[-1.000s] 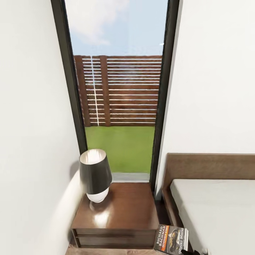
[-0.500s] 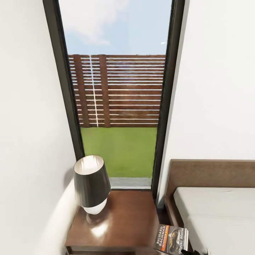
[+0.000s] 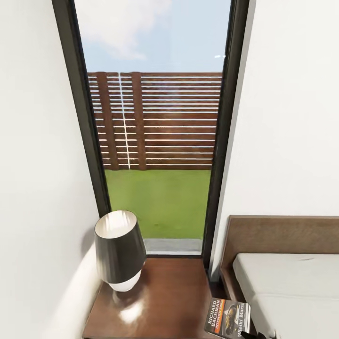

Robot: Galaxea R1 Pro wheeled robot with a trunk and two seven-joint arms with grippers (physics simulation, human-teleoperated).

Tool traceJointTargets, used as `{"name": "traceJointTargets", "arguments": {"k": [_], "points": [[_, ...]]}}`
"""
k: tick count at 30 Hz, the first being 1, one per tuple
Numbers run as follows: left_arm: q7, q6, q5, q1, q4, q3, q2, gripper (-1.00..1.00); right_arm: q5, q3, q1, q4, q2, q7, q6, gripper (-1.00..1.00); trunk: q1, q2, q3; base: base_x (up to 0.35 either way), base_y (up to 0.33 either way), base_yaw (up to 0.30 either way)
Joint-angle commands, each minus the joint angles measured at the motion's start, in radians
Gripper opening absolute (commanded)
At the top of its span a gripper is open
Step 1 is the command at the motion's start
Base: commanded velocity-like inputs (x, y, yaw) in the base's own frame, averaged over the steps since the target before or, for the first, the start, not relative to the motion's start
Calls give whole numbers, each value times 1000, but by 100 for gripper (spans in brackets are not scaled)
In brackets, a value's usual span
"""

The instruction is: In the bedroom, move the book from the bed onto either nightstand, and place the two sandals side by side next to the bed.

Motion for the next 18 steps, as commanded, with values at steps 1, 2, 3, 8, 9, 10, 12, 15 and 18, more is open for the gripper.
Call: {"name": "traceJointTargets", "arguments": {"k": [1,2,3,8,9,10,12,15,18], "points": [[-3,-4,10,-1,1,-8,1,100,-11,6,-2,3,0,5,8,-100,0,-1,-1,0,0,0],[-3,-4,10,0,1,-8,1,100,-11,6,-2,3,0,5,8,-100,0,-1,-1,0,0,0],[-3,-4,10,-1,1,-8,1,100,-11,6,-2,3,0,5,8,-100,0,-1,-1,0,0,0],[-173,1,8,-1,-13,-9,1,100,-11,5,-2,3,0,5,8,-100,0,-1,-1,0,0,0],[-273,2,4,-1,-14,-10,1,100,-11,6,-2,3,0,5,8,-100,0,-1,-1,0,0,0],[-370,3,-2,-2,-15,-10,0,100,-11,6,-2,3,0,5,8,-100,0,-1,-1,0,0,0],[-521,12,-18,-4,-16,-10,-1,100,-11,6,-2,3,0,5,8,-100,0,-1,-1,0,0,0],[-744,51,-62,-7,-20,-10,-3,100,-11,6,-2,3,0,4,8,-100,0,-1,-1,0,0,0],[-877,93,-87,-9,-48,-10,-6,100,-11,5,-2,3,0,4,8,-100,0,-1,-1,0,0,0]]}}
